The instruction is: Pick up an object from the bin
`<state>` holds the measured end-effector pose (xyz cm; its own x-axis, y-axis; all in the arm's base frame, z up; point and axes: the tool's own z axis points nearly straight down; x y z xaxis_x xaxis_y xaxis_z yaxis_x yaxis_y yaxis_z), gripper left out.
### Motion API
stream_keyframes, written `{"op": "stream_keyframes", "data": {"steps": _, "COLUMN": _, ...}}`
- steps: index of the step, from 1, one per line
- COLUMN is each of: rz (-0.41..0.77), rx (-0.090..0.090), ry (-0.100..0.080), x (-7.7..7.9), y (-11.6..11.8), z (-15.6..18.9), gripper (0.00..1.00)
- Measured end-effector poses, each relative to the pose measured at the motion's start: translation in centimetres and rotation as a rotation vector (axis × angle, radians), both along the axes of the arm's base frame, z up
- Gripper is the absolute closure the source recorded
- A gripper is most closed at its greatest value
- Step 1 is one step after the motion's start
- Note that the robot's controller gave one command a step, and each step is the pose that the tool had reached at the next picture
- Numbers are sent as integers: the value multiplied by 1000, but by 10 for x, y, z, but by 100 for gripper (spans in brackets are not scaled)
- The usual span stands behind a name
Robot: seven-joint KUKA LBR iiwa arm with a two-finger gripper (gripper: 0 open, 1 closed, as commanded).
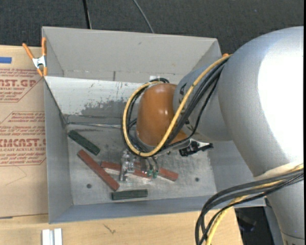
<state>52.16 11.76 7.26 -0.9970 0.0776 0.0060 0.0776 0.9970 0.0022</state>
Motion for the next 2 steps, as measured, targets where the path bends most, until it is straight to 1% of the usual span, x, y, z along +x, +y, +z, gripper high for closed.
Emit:
{"op": "stream_keyframes", "data": {"steps": 1, "rz": -2, "rx": 0, "ry": -14, "x": 3, "y": -1, "z": -1, "gripper": 0}}
{"op": "stream_keyframes", "data": {"steps": 2, "rz": 0, "rx": 0, "ry": 1, "x": 0, "y": 0, "z": 0, "gripper": 100}}
